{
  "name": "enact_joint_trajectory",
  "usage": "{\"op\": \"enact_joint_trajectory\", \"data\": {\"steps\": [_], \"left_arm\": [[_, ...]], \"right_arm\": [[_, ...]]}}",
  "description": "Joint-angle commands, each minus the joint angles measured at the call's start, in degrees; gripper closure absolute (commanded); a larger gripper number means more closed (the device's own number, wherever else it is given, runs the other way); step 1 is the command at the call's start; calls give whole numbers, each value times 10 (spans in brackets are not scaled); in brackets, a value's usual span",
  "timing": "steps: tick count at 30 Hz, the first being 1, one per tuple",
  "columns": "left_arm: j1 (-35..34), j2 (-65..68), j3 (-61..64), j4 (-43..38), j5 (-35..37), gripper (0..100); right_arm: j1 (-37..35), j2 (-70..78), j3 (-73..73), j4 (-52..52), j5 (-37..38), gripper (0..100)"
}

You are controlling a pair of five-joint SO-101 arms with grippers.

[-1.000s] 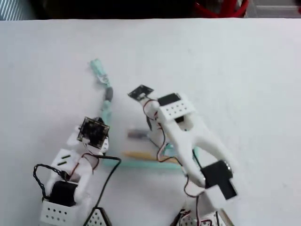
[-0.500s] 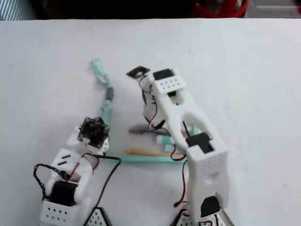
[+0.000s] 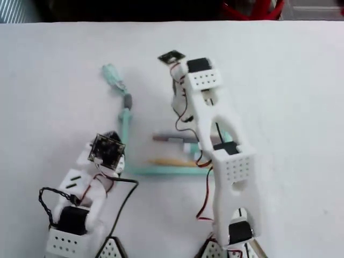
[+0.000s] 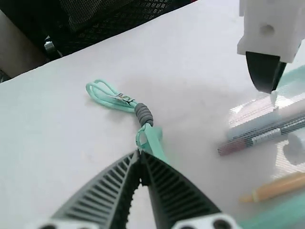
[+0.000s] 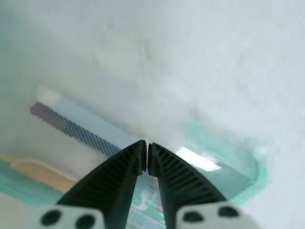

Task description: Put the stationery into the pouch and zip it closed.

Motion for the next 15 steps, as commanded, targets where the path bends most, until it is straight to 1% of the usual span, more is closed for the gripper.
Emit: {"op": "enact_joint_trajectory", "data": {"steps": [1,4,7,9,13,15], "left_arm": [[-14,-7,-5,-25,-3,977],[-16,-8,-6,-25,-3,976],[-18,-8,-5,-40,-3,976],[-40,-8,-7,-50,4,976],[-91,-7,-46,-51,76,959],[-111,-7,-93,-16,105,925]], "right_arm": [[24,-74,-37,25,-20,980],[23,-160,-9,27,-20,980],[18,-288,50,26,-25,980],[14,-386,95,25,-45,980],[11,-590,202,9,-65,980],[16,-692,262,-16,-65,980]]}}
